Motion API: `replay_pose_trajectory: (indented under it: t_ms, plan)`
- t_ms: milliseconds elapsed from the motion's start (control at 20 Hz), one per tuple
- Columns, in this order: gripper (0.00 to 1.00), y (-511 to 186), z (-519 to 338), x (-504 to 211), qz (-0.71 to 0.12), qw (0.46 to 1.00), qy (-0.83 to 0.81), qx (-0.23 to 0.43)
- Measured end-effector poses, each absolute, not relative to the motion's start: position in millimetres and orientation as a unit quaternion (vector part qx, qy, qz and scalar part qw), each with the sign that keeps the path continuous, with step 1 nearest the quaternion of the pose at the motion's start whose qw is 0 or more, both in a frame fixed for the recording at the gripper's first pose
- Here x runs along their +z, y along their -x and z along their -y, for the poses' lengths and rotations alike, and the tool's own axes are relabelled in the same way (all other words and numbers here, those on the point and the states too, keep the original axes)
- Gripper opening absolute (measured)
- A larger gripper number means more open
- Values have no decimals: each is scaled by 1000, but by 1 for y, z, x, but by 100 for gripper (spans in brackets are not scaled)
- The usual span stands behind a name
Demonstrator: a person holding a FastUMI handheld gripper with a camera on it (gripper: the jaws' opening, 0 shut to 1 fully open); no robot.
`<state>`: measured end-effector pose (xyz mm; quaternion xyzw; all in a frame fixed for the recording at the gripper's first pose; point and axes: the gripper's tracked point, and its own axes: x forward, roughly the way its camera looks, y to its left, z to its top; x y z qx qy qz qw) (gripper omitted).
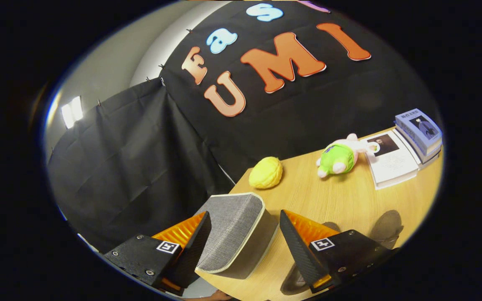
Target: Open the storage box then place both shoes into the box .Put the left shoe in first, then the right shoe, with the right side of both shoes facing outward in a uniform manner.
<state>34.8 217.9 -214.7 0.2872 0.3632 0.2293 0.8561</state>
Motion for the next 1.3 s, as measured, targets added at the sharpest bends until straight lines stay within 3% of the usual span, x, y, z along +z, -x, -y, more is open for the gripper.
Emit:
replay_pose_trajectory:
  t_ms: [550, 1100, 1300]
  plan:
    - [97, -18, -283, -269, -458, 756, -388, 262]
    - [95, -11, -313, -296, -476, 686, -482, 265]
    - [74, -16, -314, -287, -456, 708, -470, 265]
